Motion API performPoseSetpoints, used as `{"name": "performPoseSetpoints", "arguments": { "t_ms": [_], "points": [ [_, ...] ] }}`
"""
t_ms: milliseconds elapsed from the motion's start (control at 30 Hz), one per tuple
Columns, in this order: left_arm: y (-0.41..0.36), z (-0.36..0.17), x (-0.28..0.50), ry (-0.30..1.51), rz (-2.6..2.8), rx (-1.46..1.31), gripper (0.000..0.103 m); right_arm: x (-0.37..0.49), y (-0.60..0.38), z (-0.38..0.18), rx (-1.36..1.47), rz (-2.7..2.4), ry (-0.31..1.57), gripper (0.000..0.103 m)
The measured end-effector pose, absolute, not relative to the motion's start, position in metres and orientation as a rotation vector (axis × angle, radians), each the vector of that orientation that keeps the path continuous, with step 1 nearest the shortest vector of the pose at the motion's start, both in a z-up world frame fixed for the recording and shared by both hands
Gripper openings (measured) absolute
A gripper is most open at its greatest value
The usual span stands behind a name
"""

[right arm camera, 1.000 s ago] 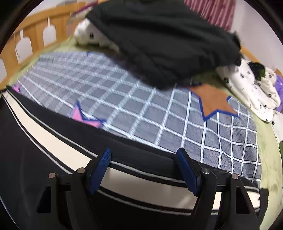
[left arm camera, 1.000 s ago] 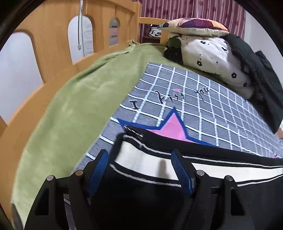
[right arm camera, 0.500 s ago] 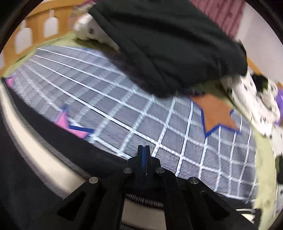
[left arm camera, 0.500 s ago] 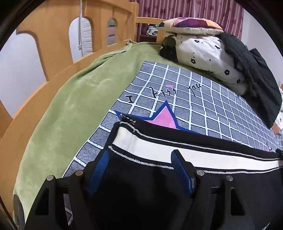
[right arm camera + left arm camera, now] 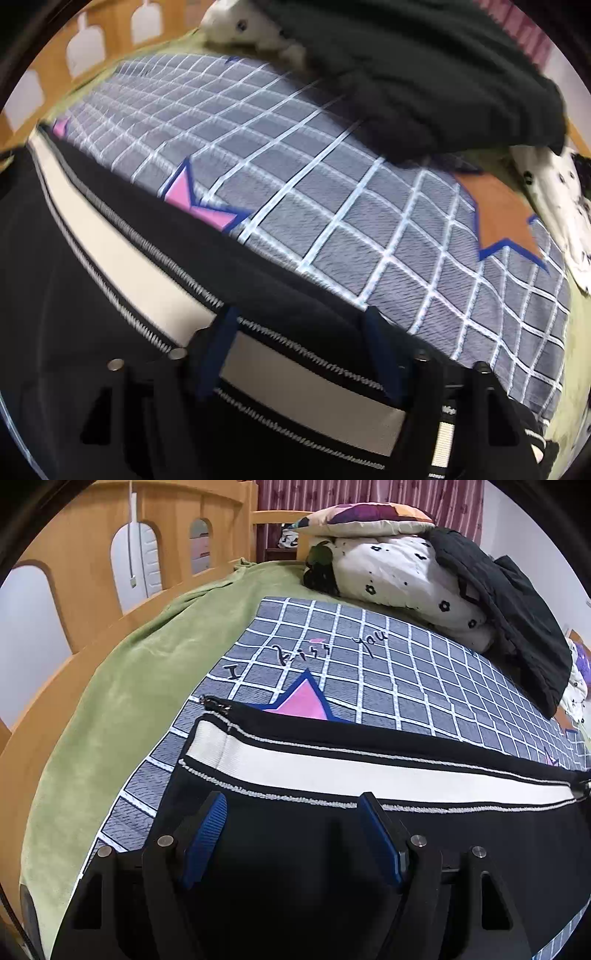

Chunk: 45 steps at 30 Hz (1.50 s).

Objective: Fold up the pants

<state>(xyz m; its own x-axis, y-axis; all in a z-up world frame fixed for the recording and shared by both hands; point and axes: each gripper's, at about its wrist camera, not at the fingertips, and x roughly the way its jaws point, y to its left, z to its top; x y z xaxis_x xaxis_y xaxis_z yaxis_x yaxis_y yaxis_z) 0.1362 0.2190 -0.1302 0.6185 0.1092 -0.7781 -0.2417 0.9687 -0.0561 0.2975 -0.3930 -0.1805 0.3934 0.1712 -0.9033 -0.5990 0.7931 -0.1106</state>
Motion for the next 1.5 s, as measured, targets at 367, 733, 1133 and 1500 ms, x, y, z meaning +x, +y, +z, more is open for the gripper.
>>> {"name": "performPoseSetpoints", "arguments": {
  "t_ms": [367, 733, 1133, 1500],
  "points": [
    [0.219, -0.129, 0.145, 0.891, 0.215, -0.164, 0.071, 0.302, -0.387, -0.185, -0.444, 0.442, 0.953, 0.008],
    [0.237, -0.166, 0.165, 0.982, 0.278, -0.152, 0.089, 0.283, -0.459, -0.180, -0.240, 0.164, 0.945, 0.022],
    [0.203, -0.105, 0.104, 0.946, 0.219, -0.184, 0.090, 0.231, -0.423, -0.113, -0.071, 0.043, 0.944, 0.036],
    [0.157, 0.046, 0.015, 0.779, 0.074, -0.187, 0.084, 0.090, -0.371, 0.016, 0.022, 0.143, 0.784, 0.038]
  ]
}}
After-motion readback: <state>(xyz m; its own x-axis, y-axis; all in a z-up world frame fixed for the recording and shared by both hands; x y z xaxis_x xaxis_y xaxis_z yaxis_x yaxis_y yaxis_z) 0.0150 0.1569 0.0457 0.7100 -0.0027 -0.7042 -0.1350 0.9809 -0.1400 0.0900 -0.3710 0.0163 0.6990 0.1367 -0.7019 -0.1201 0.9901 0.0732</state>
